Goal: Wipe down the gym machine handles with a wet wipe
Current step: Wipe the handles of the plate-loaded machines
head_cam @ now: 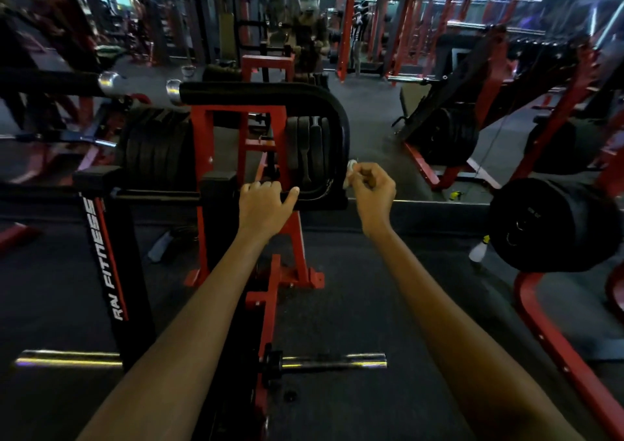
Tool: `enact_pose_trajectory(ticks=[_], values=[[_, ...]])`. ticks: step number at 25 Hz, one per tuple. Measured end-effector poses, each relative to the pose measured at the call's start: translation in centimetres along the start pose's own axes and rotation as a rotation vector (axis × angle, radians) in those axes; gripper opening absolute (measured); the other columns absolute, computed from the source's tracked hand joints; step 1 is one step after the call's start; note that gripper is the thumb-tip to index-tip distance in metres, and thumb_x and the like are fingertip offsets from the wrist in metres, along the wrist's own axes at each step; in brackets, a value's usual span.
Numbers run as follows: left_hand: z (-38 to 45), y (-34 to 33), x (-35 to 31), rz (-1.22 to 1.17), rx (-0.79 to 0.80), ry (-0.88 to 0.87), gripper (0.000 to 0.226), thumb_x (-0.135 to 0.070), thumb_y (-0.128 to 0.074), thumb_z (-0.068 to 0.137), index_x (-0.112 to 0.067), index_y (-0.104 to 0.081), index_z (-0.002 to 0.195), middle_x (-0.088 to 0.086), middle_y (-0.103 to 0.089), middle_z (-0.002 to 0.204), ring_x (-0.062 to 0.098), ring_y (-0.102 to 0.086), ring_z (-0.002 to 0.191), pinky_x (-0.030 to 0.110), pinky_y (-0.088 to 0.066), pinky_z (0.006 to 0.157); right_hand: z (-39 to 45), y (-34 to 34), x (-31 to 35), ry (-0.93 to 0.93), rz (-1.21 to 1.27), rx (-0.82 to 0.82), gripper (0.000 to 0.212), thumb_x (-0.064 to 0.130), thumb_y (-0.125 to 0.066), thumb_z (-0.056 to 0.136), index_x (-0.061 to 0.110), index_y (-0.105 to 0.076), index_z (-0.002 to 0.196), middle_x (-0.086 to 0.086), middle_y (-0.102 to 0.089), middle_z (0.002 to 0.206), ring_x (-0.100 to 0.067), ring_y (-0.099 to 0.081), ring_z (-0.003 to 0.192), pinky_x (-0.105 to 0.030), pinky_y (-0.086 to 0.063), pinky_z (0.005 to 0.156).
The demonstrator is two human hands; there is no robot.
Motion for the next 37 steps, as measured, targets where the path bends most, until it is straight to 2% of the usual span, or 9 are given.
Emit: enact_pose_trajectory(ticks=[4, 9, 12, 15, 19, 23, 27, 31, 37], values=[[0.1, -0.4, 0.2, -0.005, 0.022, 0.041, 0.053, -0.047, -0.036, 0.097, -0.005, -0.066, 0.100, 0.012, -0.068, 0.098, 0.030, -0.058, 0.099, 0.040, -0.033, 0.097, -1.3, -0.1, -1.4, -0.129, 0.115, 0.085, 0.018, 0.001, -0.060, 0.087, 0.014, -0.062, 0.075, -0.006, -0.063, 0.064, -0.012, -0.061, 0.061, -0.027, -0.052, 0.069], [0.2, -0.3, 0.0, -0.015, 0.050, 0.090, 0.053, -0.045, -0.036, 0.097, -0.002, -0.065, 0.105, 0.015, -0.067, 0.104, 0.032, -0.055, 0.105, 0.040, -0.031, 0.099, 3.1, -0.5, 2.7, -0.007, 0.041, 0.034, 0.014, 0.005, -0.060, 0.087, 0.012, -0.064, 0.075, -0.006, -0.062, 0.064, -0.013, -0.060, 0.060, -0.022, -0.054, 0.068], [0.1, -0.1, -0.2, -0.017, 0.070, 0.129, 0.052, -0.045, -0.036, 0.098, -0.002, -0.064, 0.109, 0.015, -0.065, 0.111, 0.032, -0.053, 0.110, 0.040, -0.028, 0.102, 1.3, -0.2, 1.0, 0.034, 0.032, 0.069, 0.011, 0.002, -0.059, 0.087, 0.008, -0.065, 0.079, -0.015, -0.064, 0.072, -0.017, -0.062, 0.065, -0.024, -0.052, 0.069], [0.1, -0.1, -0.4, -0.027, 0.085, 0.143, 0.050, -0.044, -0.036, 0.098, -0.004, -0.063, 0.110, 0.014, -0.064, 0.112, 0.031, -0.052, 0.112, 0.040, -0.026, 0.104, 0.8, 0.0, 0.4, 0.026, 0.098, 0.081, 0.011, 0.008, -0.061, 0.088, 0.006, -0.066, 0.078, -0.012, -0.064, 0.067, -0.012, -0.062, 0.064, -0.015, -0.049, 0.071], [0.1, -0.1, -0.5, 0.016, 0.090, 0.165, 0.050, -0.044, -0.036, 0.098, -0.003, -0.063, 0.105, 0.015, -0.064, 0.109, 0.032, -0.053, 0.109, 0.040, -0.028, 0.102, 5.2, -1.0, 5.8, 0.309, 0.003, 0.057, 0.008, 0.008, -0.065, 0.085, 0.010, -0.066, 0.078, -0.008, -0.064, 0.072, -0.009, -0.059, 0.062, -0.016, -0.047, 0.062], [0.0, 0.1, -0.3, -0.007, 0.055, 0.187, 0.048, -0.042, -0.040, 0.098, -0.002, -0.064, 0.104, 0.016, -0.065, 0.108, 0.032, -0.053, 0.108, 0.040, -0.027, 0.102, 7.3, -3.6, 10.2, 0.649, -0.127, 0.179, 0.004, 0.001, -0.065, 0.081, 0.003, -0.069, 0.081, -0.006, -0.062, 0.079, -0.006, -0.053, 0.073, -0.017, -0.046, 0.069], [0.1, 0.2, -0.6, -0.017, 0.029, 0.177, 0.042, -0.040, -0.043, 0.097, -0.004, -0.061, 0.087, 0.016, -0.065, 0.094, 0.033, -0.055, 0.099, 0.039, -0.030, 0.097, 5.1, -1.9, 7.0, 0.614, -0.148, 0.162, 0.004, 0.001, -0.064, 0.083, 0.001, -0.066, 0.080, 0.002, -0.053, 0.083, 0.005, -0.050, 0.075, -0.017, -0.046, 0.074], [-0.1, 0.4, -0.5, -0.030, -0.008, 0.183, 0.038, -0.039, -0.044, 0.096, -0.008, -0.055, 0.076, 0.014, -0.064, 0.087, 0.032, -0.055, 0.094, 0.039, -0.030, 0.094, 2.1, -1.0, 4.4, 0.601, -0.123, 0.201, 0.007, -0.001, -0.064, 0.083, -0.002, -0.070, 0.088, -0.010, -0.060, 0.088, -0.003, -0.055, 0.082, -0.013, -0.049, 0.073], [-0.2, 0.6, -0.9, -0.033, -0.013, 0.144, 0.044, -0.041, -0.041, 0.098, -0.003, -0.064, 0.096, 0.014, -0.065, 0.099, 0.031, -0.054, 0.102, 0.038, -0.028, 0.099, 7.3, -4.0, 9.7, 0.716, -0.194, 0.235, 0.007, 0.003, -0.066, 0.080, 0.001, -0.071, 0.086, -0.011, -0.066, 0.086, -0.013, -0.060, 0.080, -0.011, -0.045, 0.073]])
Point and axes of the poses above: each hand's wrist, its own z-axis towards the middle knuckle, its own y-axis out of the back of the hand, x = y × z, the point moved 8 cm from there along z, towards the middle knuckle
